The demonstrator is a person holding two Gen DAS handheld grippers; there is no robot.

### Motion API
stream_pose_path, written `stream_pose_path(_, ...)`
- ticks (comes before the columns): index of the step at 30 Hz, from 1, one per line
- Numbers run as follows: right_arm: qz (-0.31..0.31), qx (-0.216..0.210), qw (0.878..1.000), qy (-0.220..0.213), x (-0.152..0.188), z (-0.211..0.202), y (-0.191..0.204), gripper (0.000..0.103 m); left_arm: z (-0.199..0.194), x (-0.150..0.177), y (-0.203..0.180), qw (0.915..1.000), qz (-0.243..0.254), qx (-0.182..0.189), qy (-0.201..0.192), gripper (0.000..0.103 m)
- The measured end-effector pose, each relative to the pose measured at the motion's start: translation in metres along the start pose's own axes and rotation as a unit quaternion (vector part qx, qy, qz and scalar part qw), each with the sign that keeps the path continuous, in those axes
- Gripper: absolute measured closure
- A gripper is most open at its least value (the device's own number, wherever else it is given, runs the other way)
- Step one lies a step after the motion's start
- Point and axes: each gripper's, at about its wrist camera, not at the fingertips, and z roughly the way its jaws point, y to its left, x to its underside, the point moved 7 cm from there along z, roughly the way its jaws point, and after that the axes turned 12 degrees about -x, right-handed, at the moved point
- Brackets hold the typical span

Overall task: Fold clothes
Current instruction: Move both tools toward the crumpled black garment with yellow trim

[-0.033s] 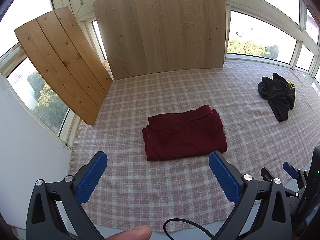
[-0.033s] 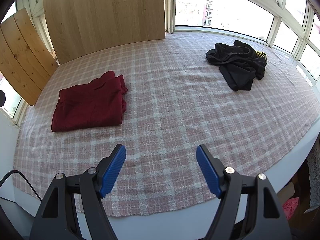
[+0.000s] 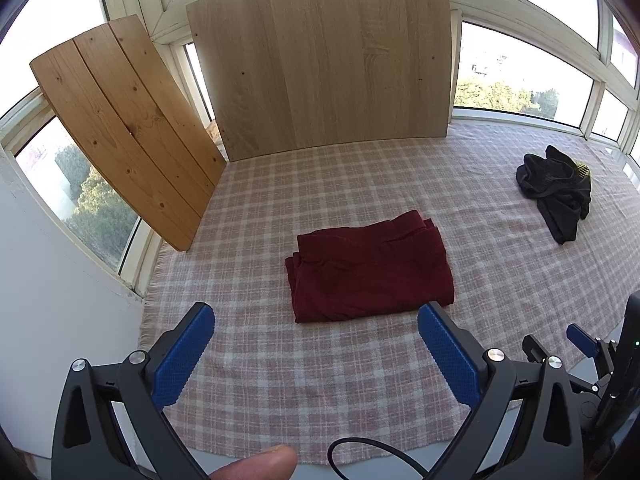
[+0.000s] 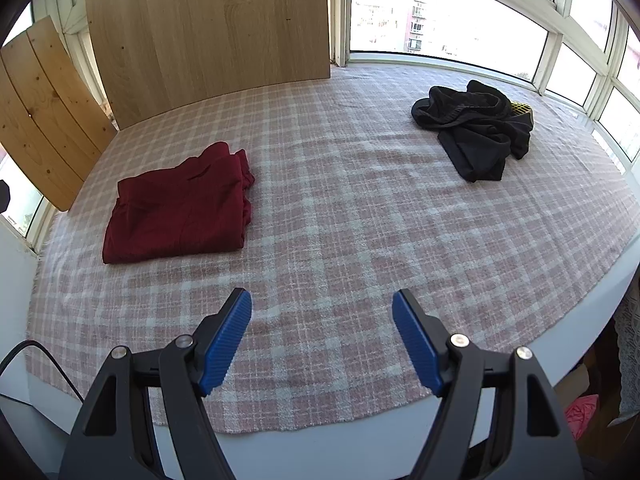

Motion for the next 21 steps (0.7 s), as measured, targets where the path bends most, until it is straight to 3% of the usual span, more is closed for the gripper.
stream_pose_path(5, 0.0, -0.003, 1.0, 0.002, 0.001, 0.0, -0.004, 0.031, 0.004, -0.007, 0.011, 0.9999, -0.001, 0.011, 0.0, 0.001)
stream_pose_path(7, 0.0, -0.005, 1.0, 0.003, 0.001, 0.0, -0.006, 0.031, 0.001, -0.004, 0.004, 0.9998, 0.007, -0.011, -0.015, 0.001)
stream_pose_path(12, -0.002, 0.0, 1.0, 0.002, -0.001, -0.002, -0.016, 0.031, -0.002, -0.003, -0.005, 0.9998, 0.01, -0.008, -0.015, 0.001)
stream_pose_path(18, -0.014, 0.056, 0.998, -0.027, -0.028, -0.019, -0.063, 0.031, -0.004, -0.005, -0.035, 0.9996, 0.023, 0.011, -0.014, 0.001)
stream_pose_path(21, 0.013, 0.084, 0.996, -0.042, -0.033, -0.029, -0.101, 0.031, -0.002, -0.005, -0.057, 0.999, 0.026, 0.037, -0.001, 0.001)
